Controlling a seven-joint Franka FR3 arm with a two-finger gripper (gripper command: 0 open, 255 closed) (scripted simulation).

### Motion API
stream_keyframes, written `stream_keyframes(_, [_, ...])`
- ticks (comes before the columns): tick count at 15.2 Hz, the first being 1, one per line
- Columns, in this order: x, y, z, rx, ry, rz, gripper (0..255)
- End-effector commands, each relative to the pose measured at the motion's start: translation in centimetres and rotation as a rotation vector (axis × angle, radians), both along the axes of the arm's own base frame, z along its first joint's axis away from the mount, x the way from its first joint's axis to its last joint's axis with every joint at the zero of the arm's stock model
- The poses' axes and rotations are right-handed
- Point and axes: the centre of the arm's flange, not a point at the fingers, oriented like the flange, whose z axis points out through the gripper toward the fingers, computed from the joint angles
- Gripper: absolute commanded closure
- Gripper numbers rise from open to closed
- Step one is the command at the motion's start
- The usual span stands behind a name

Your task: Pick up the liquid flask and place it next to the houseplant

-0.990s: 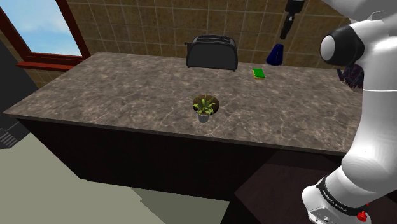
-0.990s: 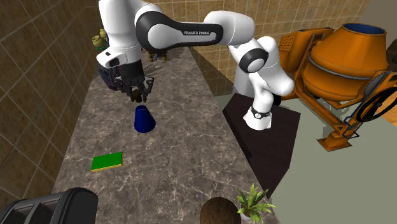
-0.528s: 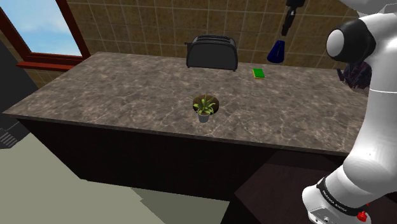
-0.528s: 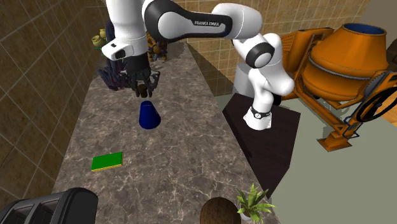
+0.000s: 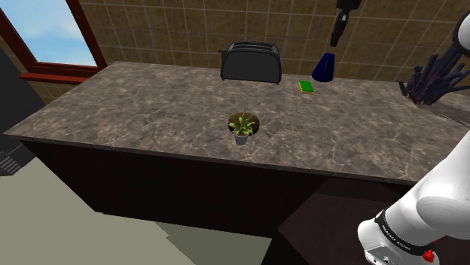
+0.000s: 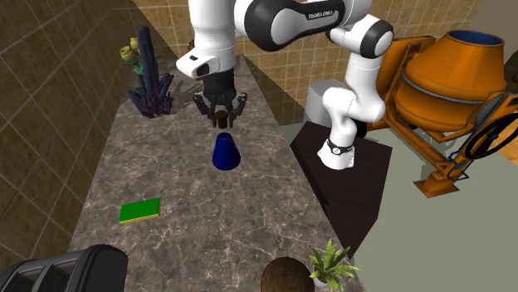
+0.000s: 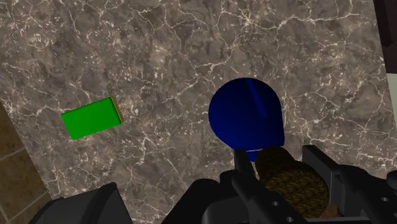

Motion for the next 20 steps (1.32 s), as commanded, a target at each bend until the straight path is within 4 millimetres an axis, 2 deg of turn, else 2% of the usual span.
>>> stream_keyframes(1, [-0.8, 2.6, 0.2, -0.001, 0.0, -0.001, 255])
stream_keyframes(20, [-9.6, 26.0, 2.1, -0.001, 0.0, -0.001, 255])
